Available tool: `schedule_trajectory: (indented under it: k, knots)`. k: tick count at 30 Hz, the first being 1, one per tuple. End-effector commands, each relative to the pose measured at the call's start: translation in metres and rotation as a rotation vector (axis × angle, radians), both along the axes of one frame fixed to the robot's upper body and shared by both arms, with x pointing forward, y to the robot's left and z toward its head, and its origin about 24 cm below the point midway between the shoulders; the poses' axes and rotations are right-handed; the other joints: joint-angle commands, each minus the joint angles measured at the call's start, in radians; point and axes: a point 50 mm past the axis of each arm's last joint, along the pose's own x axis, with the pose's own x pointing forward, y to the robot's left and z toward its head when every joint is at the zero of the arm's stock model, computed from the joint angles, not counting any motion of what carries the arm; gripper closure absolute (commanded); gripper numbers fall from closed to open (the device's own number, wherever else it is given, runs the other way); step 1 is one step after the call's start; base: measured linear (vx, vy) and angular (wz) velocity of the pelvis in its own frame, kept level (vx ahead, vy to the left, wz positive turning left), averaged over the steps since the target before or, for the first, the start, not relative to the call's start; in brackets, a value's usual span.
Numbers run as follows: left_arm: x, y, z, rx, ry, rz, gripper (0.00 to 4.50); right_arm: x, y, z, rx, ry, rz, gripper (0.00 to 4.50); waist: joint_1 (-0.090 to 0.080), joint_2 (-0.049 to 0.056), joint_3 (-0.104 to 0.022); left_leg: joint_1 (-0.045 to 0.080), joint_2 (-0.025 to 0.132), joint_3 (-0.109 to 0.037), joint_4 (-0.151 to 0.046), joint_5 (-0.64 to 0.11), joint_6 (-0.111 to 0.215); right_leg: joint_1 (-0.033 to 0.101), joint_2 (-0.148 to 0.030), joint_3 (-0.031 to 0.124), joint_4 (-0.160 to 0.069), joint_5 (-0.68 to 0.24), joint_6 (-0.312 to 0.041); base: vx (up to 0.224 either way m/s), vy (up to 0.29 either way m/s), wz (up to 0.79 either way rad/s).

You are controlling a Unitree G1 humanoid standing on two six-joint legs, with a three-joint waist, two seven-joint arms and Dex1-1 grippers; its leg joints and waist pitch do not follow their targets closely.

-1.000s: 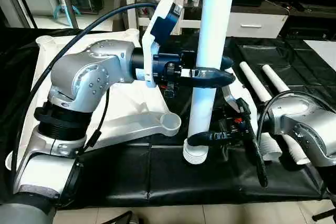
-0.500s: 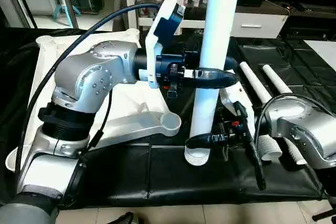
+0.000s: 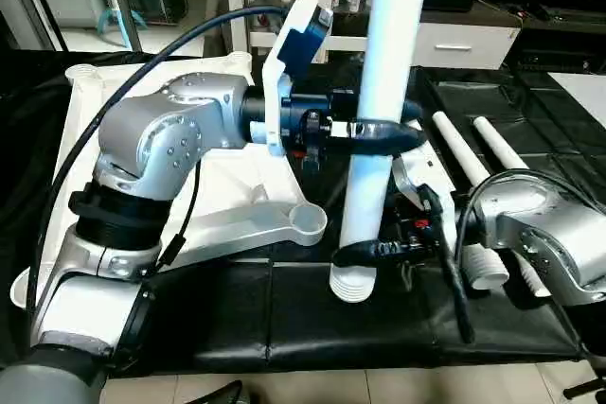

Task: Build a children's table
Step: Move to table

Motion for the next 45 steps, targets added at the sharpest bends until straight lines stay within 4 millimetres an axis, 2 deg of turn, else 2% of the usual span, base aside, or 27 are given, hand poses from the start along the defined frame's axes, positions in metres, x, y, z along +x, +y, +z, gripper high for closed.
schedule_trajectory:
  k: [1, 3, 4, 5, 7, 11, 13, 16, 17, 19, 20, 21, 22, 24, 26, 29, 31, 33, 34, 35, 36, 37, 39, 41, 42, 44, 45]
  knots:
    - [0.001, 0.005, 0.007, -0.033, 0.005, 0.010, 1.87, 0.005, -0.008, 0.007, 0.033, -0.021, -0.082, 2.62, 0.002, 0.014, -0.072, 0.032, 0.070, -0.029, -0.066, -0.179, -0.025, 0.040, -0.091, 0.046, -0.076, -0.078, -0.256, 0.000, 0.000, 0.00]
    - [0.001, 0.010, 0.004, -0.042, 0.019, 0.015, 1.66, 0.008, -0.011, 0.010, 0.053, -0.032, -0.123, 2.62, 0.001, 0.011, -0.073, 0.033, 0.070, -0.029, -0.067, -0.177, -0.026, 0.040, -0.090, 0.045, -0.076, -0.073, -0.254, 0.000, 0.000, 0.00]
    - [0.001, 0.012, 0.001, -0.040, 0.028, 0.018, 1.61, 0.009, -0.013, 0.011, 0.061, -0.035, -0.143, 2.62, 0.002, 0.016, -0.073, 0.033, 0.071, -0.030, -0.066, -0.175, -0.026, 0.040, -0.091, 0.046, -0.076, -0.069, -0.254, 0.000, 0.000, 0.00]
    - [0.000, 0.015, -0.003, -0.037, 0.034, 0.020, 1.61, 0.010, -0.015, 0.013, 0.066, -0.038, -0.156, 2.62, 0.001, 0.015, -0.072, 0.032, 0.069, -0.029, -0.067, -0.175, -0.025, 0.040, -0.089, 0.046, -0.076, -0.064, -0.253, 0.000, 0.000, 0.00]
    - [0.001, 0.021, -0.009, -0.044, 0.057, 0.041, 1.27, 0.011, -0.021, 0.016, 0.070, -0.049, -0.184, 2.63, 0.000, 0.014, -0.072, 0.032, 0.069, -0.029, -0.067, -0.177, -0.024, 0.041, -0.089, 0.046, -0.076, -0.070, -0.249, 0.000, 0.000, 0.00]
    - [0.000, 0.032, -0.021, -0.028, 0.082, 0.071, 1.24, 0.016, -0.033, 0.022, 0.081, -0.068, -0.258, 2.63, 0.001, 0.015, -0.073, 0.034, 0.071, -0.027, -0.068, -0.182, -0.024, 0.038, -0.089, 0.047, -0.078, -0.094, -0.236, 0.000, 0.000, 0.00]
    - [-0.004, 0.038, -0.034, -0.001, 0.119, 0.075, 1.24, 0.018, -0.041, 0.027, 0.118, -0.067, -0.323, 2.64, -0.002, 0.018, -0.071, 0.034, 0.071, -0.028, -0.070, -0.196, -0.028, 0.036, -0.089, 0.046, -0.079, -0.117, -0.232, 0.000, 0.000, 0.00]
    - [-0.004, 0.035, -0.045, 0.020, 0.143, 0.107, 1.24, 0.017, -0.039, 0.029, 0.165, -0.054, -0.345, 2.64, -0.001, 0.022, -0.071, 0.035, 0.071, -0.028, -0.071, -0.199, -0.033, 0.034, -0.090, 0.047, -0.081, -0.127, -0.229, 0.000, 0.000, 0.00]
    - [-0.003, 0.034, -0.047, 0.022, 0.146, 0.127, 1.24, 0.016, -0.038, 0.029, 0.174, -0.053, -0.348, 2.64, 0.002, 0.021, -0.072, 0.040, 0.073, -0.027, -0.071, -0.207, -0.042, 0.029, -0.091, 0.047, -0.083, -0.135, -0.231, 0.000, 0.000, 0.00]
    - [0.003, 0.037, -0.052, 0.017, 0.141, 0.227, 1.24, 0.018, -0.035, 0.026, 0.187, -0.058, -0.396, 2.66, 0.005, 0.030, -0.071, 0.037, 0.071, -0.027, -0.073, -0.215, -0.050, 0.030, -0.090, 0.047, -0.082, -0.133, -0.231, 0.000, 0.000, 0.00]
    - [0.009, 0.042, -0.054, 0.006, 0.150, 0.297, 1.24, 0.020, -0.036, 0.023, 0.188, -0.068, -0.436, 2.66, 0.002, 0.025, -0.072, 0.034, 0.071, -0.030, -0.075, -0.221, -0.055, 0.033, -0.090, 0.045, -0.082, -0.127, -0.227, 0.000, 0.000, 0.00]
    - [0.013, 0.048, -0.057, -0.003, 0.139, 0.371, 1.24, 0.023, -0.037, 0.021, 0.195, -0.068, -0.485, 2.66, -0.001, 0.031, -0.072, 0.035, 0.070, -0.031, -0.074, -0.226, -0.058, 0.032, -0.090, 0.045, -0.083, -0.131, -0.222, 0.000, 0.000, 0.00]
    - [0.014, 0.050, -0.057, -0.005, 0.136, 0.389, 1.24, 0.023, -0.038, 0.021, 0.197, -0.068, -0.498, 2.66, -0.004, 0.026, -0.071, 0.034, 0.068, -0.030, -0.074, -0.231, -0.057, 0.034, -0.090, 0.045, -0.087, -0.137, -0.219, 0.000, 0.000, 0.00]
    - [0.021, 0.064, -0.061, -0.007, 0.119, 0.524, 1.24, 0.026, -0.042, 0.018, 0.207, -0.088, -0.592, 2.66, -0.007, 0.025, -0.071, 0.029, 0.066, -0.030, -0.074, -0.211, -0.055, 0.036, -0.090, 0.047, -0.088, -0.142, -0.204, 0.000, 0.000, 0.00]
    - [0.025, 0.077, -0.065, 0.011, 0.087, 0.657, 1.24, 0.024, -0.046, 0.015, 0.227, -0.104, -0.663, 2.66, -0.007, 0.037, -0.073, 0.031, 0.065, -0.030, -0.072, -0.209, -0.055, 0.035, -0.088, 0.047, -0.087, -0.143, -0.194, 0.000, 0.000, 0.00]
    - [0.031, 0.082, -0.066, 0.018, 0.045, 0.773, 1.24, 0.020, -0.047, 0.015, 0.254, -0.124, -0.693, 2.66, -0.006, 0.033, -0.076, 0.032, 0.068, -0.031, -0.074, -0.200, -0.045, 0.034, -0.088, 0.046, -0.086, -0.115, -0.185, 0.000, 0.000, 0.00]
    - [0.049, 0.077, -0.060, 0.028, 0.039, 0.932, 1.24, 0.016, -0.039, 0.015, 0.286, -0.167, -0.673, 2.66, -0.003, 0.034, -0.074, 0.034, 0.068, -0.029, -0.072, -0.210, -0.041, 0.030, -0.087, 0.046, -0.088, -0.127, -0.184, 0.000, 0.000, 0.00]
    - [0.059, 0.068, -0.054, 0.064, 0.027, 1.017, 1.24, 0.018, -0.032, 0.012, 0.291, -0.194, -0.670, 2.66, 0.001, 0.033, -0.074, 0.034, 0.070, -0.034, -0.075, -0.226, -0.046, 0.031, -0.091, 0.045, -0.090, -0.155, -0.174, 0.000, 0.000, 0.00]
    - [0.061, 0.064, -0.052, 0.078, 0.011, 1.026, 1.24, 0.019, -0.030, 0.011, 0.288, -0.199, -0.673, 2.66, 0.000, 0.032, -0.074, 0.032, 0.070, -0.035, -0.076, -0.221, -0.046, 0.032, -0.091, 0.045, -0.090, -0.153, -0.171, 0.000, 0.000, 0.00]
    - [0.062, 0.057, -0.050, 0.082, 0.018, 1.030, 1.24, 0.020, -0.029, 0.010, 0.286, -0.199, -0.671, 2.66, -0.001, 0.025, -0.073, 0.031, 0.072, -0.035, -0.078, -0.211, -0.047, 0.032, -0.091, 0.045, -0.089, -0.142, -0.171, 0.000, 0.000, 0.00]
    - [0.063, 0.053, -0.049, 0.090, 0.007, 1.027, 1.24, 0.020, -0.027, 0.010, 0.283, -0.201, -0.667, 2.66, 0.000, 0.027, -0.072, 0.030, 0.069, -0.033, -0.075, -0.204, -0.043, 0.031, -0.092, 0.046, -0.089, -0.136, -0.177, 0.000, 0.000, 0.00]
    - [0.064, 0.040, -0.045, 0.107, -0.033, 1.011, 1.24, 0.020, -0.024, 0.009, 0.277, -0.206, -0.654, 2.66, -0.001, 0.016, -0.072, 0.028, 0.069, -0.031, -0.076, -0.197, -0.038, 0.034, -0.092, 0.047, -0.091, -0.136, -0.177, 0.000, 0.000, 0.00]
    - [0.061, 0.014, -0.034, 0.079, -0.065, 0.920, 1.24, 0.021, -0.018, 0.007, 0.256, -0.215, -0.634, 2.66, 0.003, 0.020, -0.072, 0.026, 0.068, -0.030, -0.072, -0.176, -0.024, 0.033, -0.095, 0.048, -0.092, -0.142, -0.175, 0.000, 0.000, 0.00]
    - [0.056, 0.001, -0.026, 0.044, -0.065, 0.860, 1.24, 0.022, -0.016, 0.006, 0.245, -0.222, -0.632, 2.66, 0.004, 0.019, -0.074, 0.024, 0.068, -0.030, -0.071, -0.159, -0.018, 0.035, -0.096, 0.047, -0.091, -0.127, -0.183, 0.000, 0.000, 0.00]
    - [0.052, -0.004, -0.021, 0.025, -0.061, 0.820, 1.24, 0.024, -0.016, 0.005, 0.240, -0.225, -0.637, 2.66, 0.004, 0.024, -0.076, 0.023, 0.069, -0.031, -0.069, -0.149, -0.017, 0.035, -0.096, 0.046, -0.088, -0.101, -0.194, 0.000, 0.000, 0.00]
    - [0.048, -0.009, -0.016, 0.010, -0.060, 0.787, 1.24, 0.025, -0.015, 0.005, 0.237, -0.231, -0.642, 2.66, 0.003, 0.020, -0.076, 0.018, 0.067, -0.031, -0.067, -0.131, -0.004, 0.038, -0.096, 0.045, -0.083, -0.055, -0.208, 0.000, 0.000, 0.00]
    - [0.044, -0.012, -0.011, -0.003, -0.067, 0.759, 1.24, 0.027, -0.016, 0.004, 0.233, -0.233, -0.648, 2.66, 0.001, 0.014, -0.076, 0.016, 0.066, -0.030, -0.066, -0.127, 0.005, 0.040, -0.096, 0.044, -0.081, -0.051, -0.211, 0.000, 0.000, 0.00]
